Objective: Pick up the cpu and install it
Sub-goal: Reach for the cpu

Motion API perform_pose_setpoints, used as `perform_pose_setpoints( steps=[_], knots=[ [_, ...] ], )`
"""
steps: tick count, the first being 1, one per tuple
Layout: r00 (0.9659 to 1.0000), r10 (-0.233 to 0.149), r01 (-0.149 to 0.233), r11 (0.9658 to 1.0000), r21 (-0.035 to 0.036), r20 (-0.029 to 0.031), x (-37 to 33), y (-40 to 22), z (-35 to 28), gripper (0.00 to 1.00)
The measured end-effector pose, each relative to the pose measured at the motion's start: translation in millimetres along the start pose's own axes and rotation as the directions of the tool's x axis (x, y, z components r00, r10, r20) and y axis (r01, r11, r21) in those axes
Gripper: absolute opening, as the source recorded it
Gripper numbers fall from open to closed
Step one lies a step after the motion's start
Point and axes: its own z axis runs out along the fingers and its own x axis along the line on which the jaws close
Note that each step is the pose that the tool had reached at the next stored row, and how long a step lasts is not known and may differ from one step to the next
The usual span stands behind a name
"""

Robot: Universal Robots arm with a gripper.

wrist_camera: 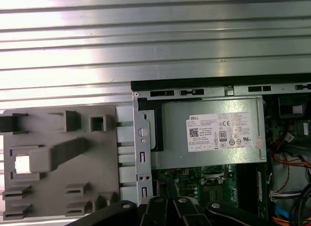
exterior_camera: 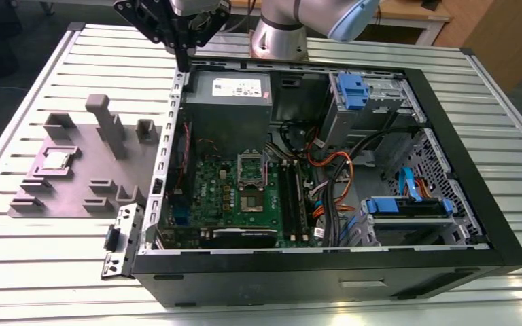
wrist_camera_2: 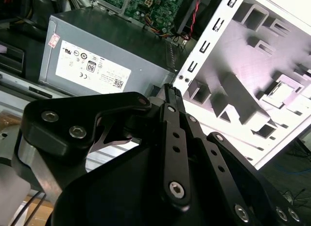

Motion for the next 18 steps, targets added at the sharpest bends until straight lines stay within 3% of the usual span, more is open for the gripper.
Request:
perform_pose_setpoints(
  steps=[18],
  knots=[
    [1.0000,0.000,0.000,1.0000,-0.0001,0.0001,4.7,-0.4,-0.1,0.11]
  ],
)
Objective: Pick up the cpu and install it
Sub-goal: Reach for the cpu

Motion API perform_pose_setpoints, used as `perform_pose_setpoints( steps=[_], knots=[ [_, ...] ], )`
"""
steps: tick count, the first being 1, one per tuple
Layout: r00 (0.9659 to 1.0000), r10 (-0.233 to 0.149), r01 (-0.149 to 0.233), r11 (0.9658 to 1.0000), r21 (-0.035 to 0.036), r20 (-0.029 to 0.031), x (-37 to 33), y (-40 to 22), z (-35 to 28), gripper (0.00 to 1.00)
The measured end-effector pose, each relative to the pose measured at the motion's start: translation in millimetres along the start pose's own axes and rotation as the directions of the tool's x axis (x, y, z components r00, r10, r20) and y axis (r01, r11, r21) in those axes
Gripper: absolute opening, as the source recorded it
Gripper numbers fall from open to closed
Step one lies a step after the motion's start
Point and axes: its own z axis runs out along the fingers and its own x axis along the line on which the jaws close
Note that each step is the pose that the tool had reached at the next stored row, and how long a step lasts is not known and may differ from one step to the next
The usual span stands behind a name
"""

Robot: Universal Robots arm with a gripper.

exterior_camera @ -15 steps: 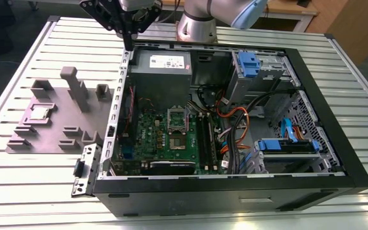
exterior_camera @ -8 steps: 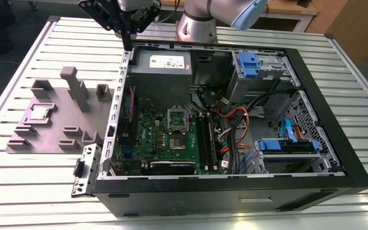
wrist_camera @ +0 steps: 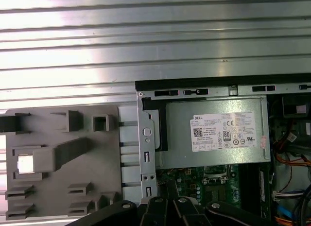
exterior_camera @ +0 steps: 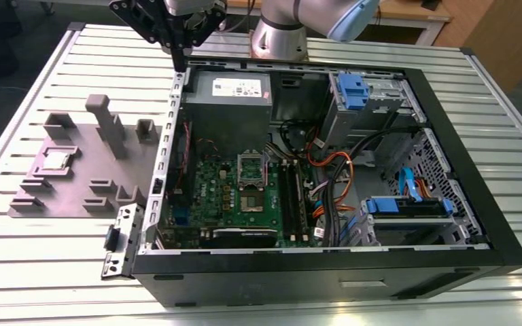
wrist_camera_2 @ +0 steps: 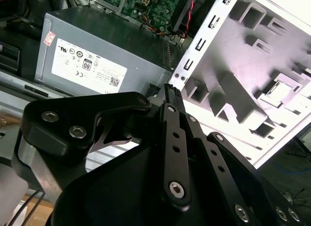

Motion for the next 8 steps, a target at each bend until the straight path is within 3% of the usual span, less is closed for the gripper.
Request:
perform_pose_setpoints(
  steps=[8],
  knots=[
    [1.0000,0.000,0.000,1.0000,0.0001,0.0000,2.4,-0.2,-0.1,0.11]
  ],
)
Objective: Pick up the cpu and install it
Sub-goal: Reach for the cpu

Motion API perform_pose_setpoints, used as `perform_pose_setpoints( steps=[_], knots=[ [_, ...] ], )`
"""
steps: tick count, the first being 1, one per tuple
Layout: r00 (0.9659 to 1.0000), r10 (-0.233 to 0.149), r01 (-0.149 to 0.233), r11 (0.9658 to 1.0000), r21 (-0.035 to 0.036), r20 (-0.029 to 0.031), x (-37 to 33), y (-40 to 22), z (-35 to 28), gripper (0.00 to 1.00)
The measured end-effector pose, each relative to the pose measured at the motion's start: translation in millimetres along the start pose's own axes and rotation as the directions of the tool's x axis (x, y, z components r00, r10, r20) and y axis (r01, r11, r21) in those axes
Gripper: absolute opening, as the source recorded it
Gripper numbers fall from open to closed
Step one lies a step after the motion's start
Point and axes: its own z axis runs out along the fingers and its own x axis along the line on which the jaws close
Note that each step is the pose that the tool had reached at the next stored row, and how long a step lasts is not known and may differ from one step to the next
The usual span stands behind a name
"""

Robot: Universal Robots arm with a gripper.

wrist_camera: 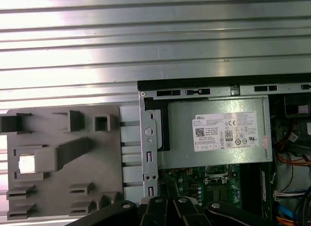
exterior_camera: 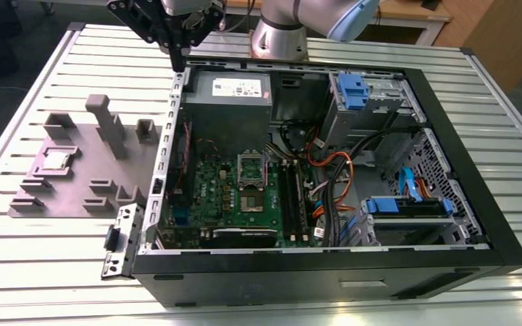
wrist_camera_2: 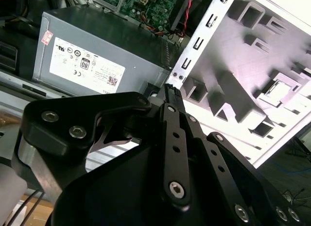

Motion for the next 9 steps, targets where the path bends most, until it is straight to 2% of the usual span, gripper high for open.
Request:
perform_pose_setpoints(
  steps=[9],
  knots=[
    [1.0000,0.000,0.000,1.0000,0.0000,0.0000,4.6,-0.3,-0.1,0.11]
  ],
)
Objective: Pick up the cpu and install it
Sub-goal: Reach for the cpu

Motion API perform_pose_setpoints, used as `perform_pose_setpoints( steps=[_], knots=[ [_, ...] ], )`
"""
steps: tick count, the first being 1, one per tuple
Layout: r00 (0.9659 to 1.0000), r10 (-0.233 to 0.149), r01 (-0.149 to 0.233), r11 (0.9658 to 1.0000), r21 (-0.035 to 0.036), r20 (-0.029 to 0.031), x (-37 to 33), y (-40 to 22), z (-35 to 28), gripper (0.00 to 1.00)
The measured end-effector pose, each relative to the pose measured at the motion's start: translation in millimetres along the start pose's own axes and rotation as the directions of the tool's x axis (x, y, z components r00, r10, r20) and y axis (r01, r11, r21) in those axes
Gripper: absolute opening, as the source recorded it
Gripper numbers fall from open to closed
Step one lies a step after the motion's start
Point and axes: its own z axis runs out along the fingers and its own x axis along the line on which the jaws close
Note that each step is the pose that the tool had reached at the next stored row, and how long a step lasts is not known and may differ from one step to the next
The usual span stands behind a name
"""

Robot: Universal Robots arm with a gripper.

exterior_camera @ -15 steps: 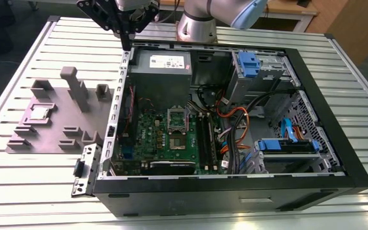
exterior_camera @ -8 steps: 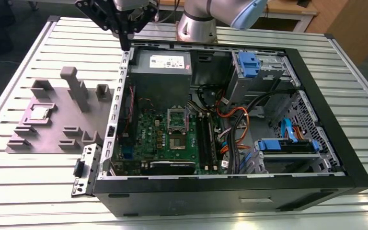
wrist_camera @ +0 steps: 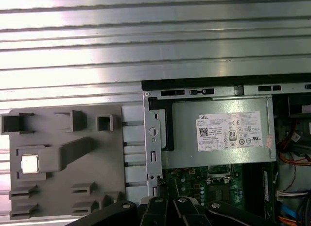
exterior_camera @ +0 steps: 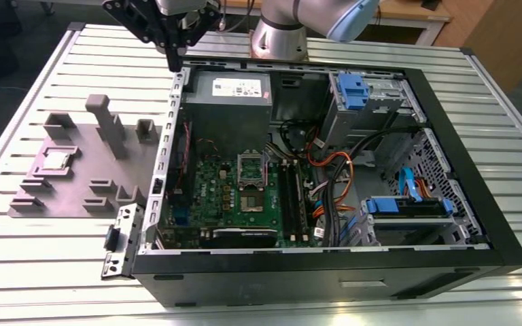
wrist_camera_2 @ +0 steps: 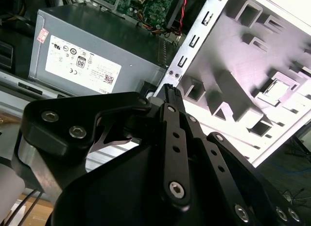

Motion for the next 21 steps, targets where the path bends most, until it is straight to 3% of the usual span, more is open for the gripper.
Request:
perform_pose_setpoints(
  steps=[21],
  knots=[
    [1.0000,0.000,0.000,1.0000,0.0001,-0.0001,14.1,-1.1,-0.3,0.11]
  ],
)
